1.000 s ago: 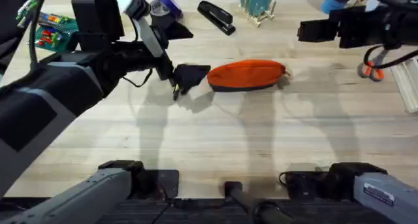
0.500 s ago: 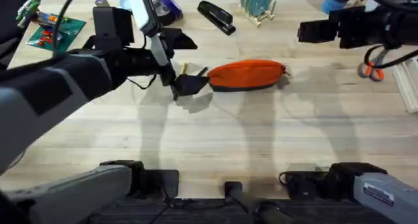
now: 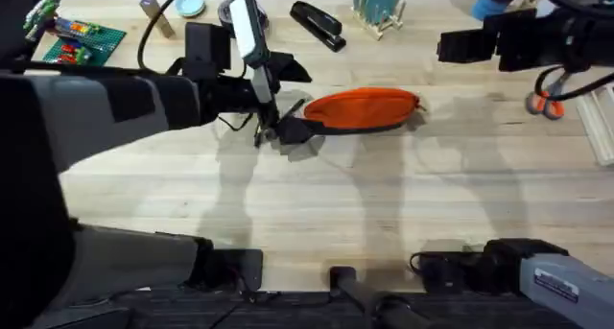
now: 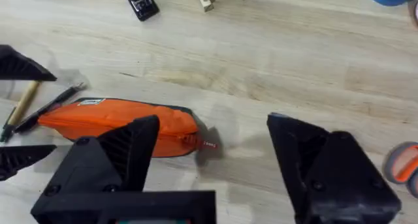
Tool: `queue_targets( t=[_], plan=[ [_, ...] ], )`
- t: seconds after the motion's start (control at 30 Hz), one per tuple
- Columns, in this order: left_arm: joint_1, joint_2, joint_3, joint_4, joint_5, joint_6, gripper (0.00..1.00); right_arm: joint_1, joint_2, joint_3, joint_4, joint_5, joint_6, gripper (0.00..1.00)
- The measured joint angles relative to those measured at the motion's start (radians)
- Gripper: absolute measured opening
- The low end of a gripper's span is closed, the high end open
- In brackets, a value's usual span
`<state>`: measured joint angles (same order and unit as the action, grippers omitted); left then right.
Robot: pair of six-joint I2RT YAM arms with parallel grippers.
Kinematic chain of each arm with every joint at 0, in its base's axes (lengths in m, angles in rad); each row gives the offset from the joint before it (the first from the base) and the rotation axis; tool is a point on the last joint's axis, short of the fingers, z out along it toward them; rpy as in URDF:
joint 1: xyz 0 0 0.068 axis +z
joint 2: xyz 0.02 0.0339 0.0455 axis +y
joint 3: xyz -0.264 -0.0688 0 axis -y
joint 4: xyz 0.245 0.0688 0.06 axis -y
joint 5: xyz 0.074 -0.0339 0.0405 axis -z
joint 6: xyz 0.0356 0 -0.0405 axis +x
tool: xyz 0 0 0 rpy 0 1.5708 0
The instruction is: Unzip the bag, pick up the pens from the table one at a time and place them inside, then zip the bag closed.
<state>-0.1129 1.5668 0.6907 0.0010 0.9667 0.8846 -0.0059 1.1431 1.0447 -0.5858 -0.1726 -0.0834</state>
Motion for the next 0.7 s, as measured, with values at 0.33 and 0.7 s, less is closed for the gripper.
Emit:
queue_targets(
  t=[0.33,0.7],
  plan=[
    [-0.011,0.026,0.000,0.035,0.003,0.001,0.558,0.000,0.000,0.000,0.000,0.000,0.000,0.995],
    [-0.016,0.026,0.000,0.037,0.013,0.003,0.045,0.000,0.000,0.000,-0.018,0.000,0.000,0.996]
  ],
)
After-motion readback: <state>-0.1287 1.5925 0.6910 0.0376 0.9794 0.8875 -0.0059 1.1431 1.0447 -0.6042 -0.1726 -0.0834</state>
